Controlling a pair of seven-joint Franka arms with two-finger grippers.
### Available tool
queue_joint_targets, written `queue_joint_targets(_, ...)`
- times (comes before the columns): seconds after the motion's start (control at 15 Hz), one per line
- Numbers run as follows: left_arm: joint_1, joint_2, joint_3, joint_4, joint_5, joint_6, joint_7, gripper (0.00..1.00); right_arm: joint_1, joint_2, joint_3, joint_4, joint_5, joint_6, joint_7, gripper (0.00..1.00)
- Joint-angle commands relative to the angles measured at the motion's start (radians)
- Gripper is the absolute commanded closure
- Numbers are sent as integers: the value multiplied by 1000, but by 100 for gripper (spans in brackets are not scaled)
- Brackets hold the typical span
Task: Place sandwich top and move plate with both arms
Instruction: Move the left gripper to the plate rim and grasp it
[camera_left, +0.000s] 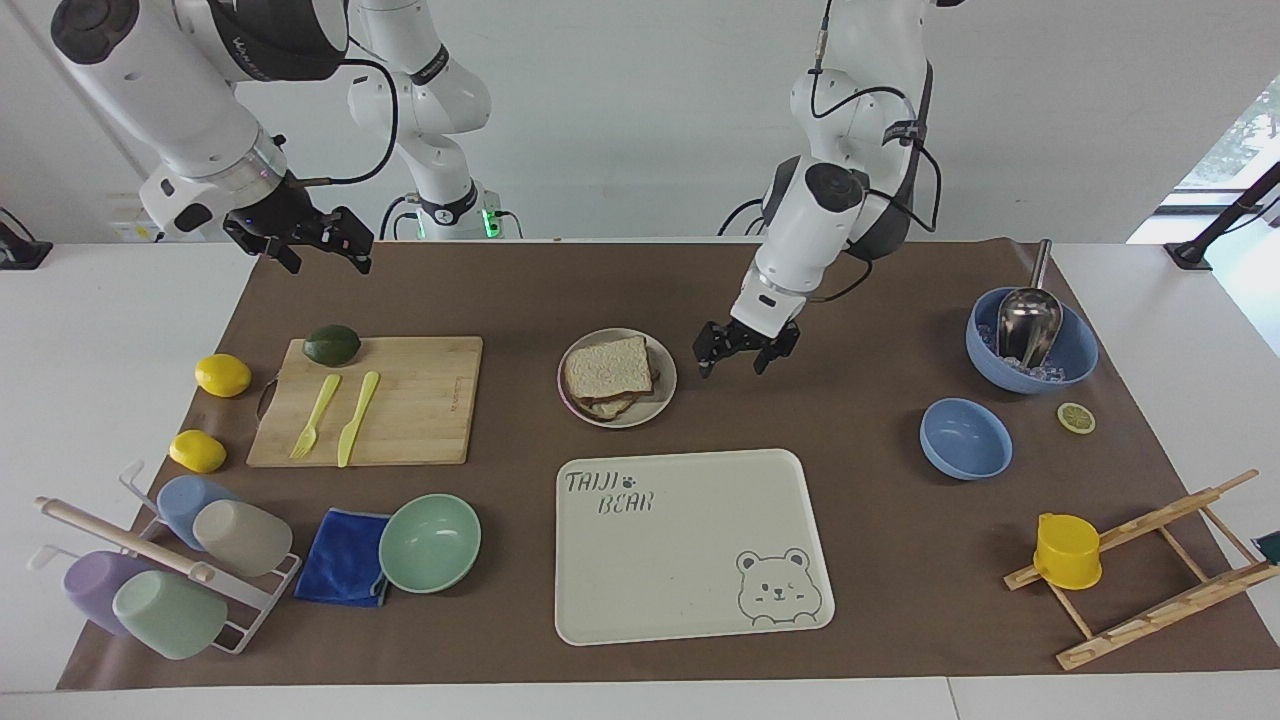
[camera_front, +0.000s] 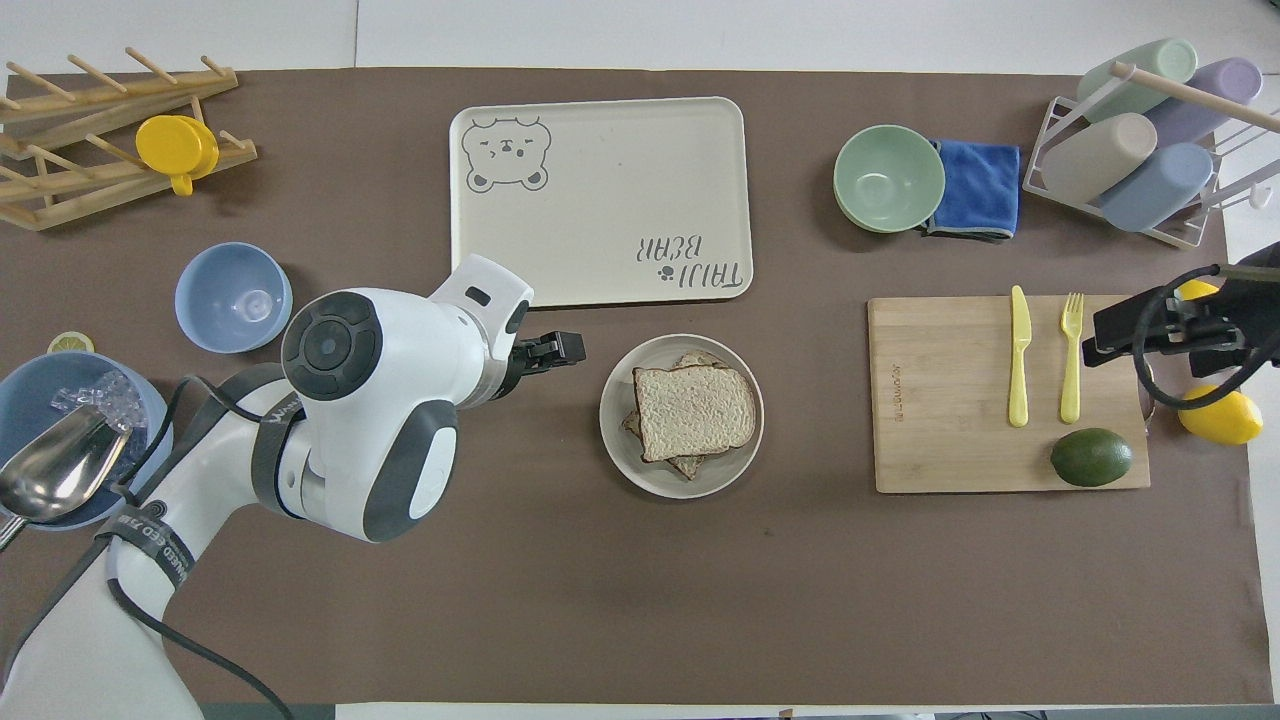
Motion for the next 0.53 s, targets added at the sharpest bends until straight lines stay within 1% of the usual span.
queue_joint_targets(0.0, -55, 49, 15, -9, -42, 81, -2, 0, -18, 0, -14, 17, -35, 18, -53, 0)
queue_joint_targets(0.2, -86, 40, 14, -27, -42, 78, 7, 3, -13, -12, -26, 25, -47, 13, -70, 0)
queue_joint_targets(0.47, -120, 29, 15, -53, -42, 78, 8, 16, -10, -12, -31, 28, -50, 21, -78, 0)
